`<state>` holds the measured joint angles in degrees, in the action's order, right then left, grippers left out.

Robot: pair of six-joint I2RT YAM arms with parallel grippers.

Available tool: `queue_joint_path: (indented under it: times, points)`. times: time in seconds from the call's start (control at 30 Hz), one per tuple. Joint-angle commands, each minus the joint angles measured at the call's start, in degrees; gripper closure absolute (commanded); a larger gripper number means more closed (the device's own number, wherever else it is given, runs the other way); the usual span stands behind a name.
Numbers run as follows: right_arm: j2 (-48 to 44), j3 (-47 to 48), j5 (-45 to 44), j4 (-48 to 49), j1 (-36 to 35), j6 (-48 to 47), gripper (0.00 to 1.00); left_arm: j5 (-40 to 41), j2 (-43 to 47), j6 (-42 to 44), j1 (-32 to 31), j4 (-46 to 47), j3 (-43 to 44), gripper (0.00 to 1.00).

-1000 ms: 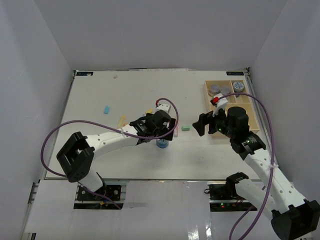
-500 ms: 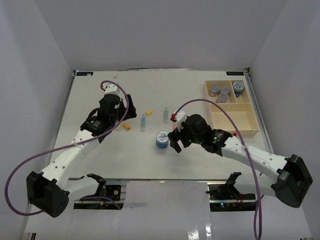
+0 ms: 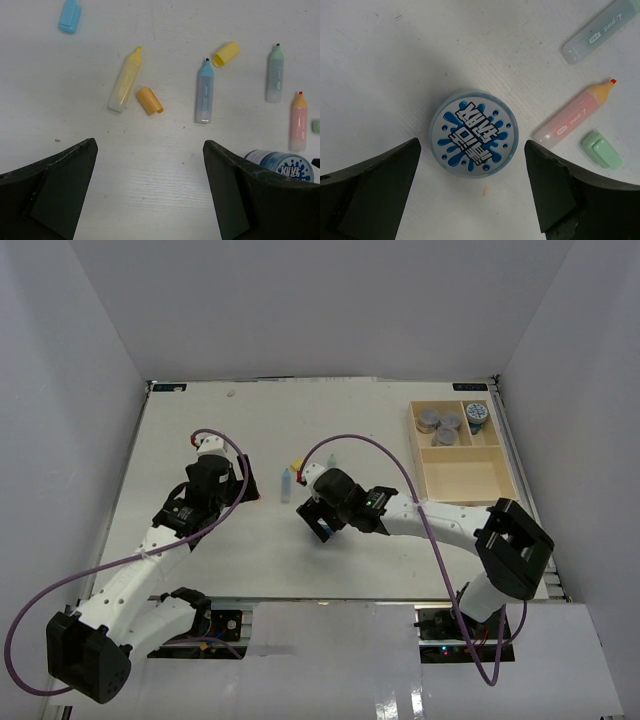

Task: Sort the stationery into containers
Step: Pick up the stationery from the center of the board.

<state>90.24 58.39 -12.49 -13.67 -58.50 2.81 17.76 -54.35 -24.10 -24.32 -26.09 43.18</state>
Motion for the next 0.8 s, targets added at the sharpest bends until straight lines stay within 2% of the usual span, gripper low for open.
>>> queue_joint_path:
  times: [0.0, 0.17, 0.37, 0.47, 0.57, 0.77]
  points:
    - [2.0, 4.0, -3.1, -0.2, 0.0, 0.5, 0.09, 1.1, 1.7, 0.8, 0.4, 0.4, -0.3, 0.02]
    - [4.2, 5.9, -1.1, -0.7, 0.0, 0.5, 0.0, 1.5, 2.1, 1.3, 0.5, 0.2, -0.2, 0.02]
    - [4.4, 5.9, -1.9, -1.4, 0.0, 0.9, 0.34, 1.0, 2.1, 1.3, 0.8, 0.1, -0.1, 0.02]
    - [4.3, 5.8, -2.8, -2.3, 0.1, 1.2, 0.47, 0.5, 2.1, 1.3, 1.0, 0.1, -0.1, 0.02]
    - [3.5, 5.6, -3.3, -2.9, 0.6, 1.6, 0.53, 0.1, 2.2, 1.2, 1.1, 0.2, -0.2, 0.02]
    - [-3.2, 8.2, -5.3, -7.2, 6.2, 0.9, 0.55, -0.4, 2.0, 1.2, 1.4, 0.2, -0.2, 0.02]
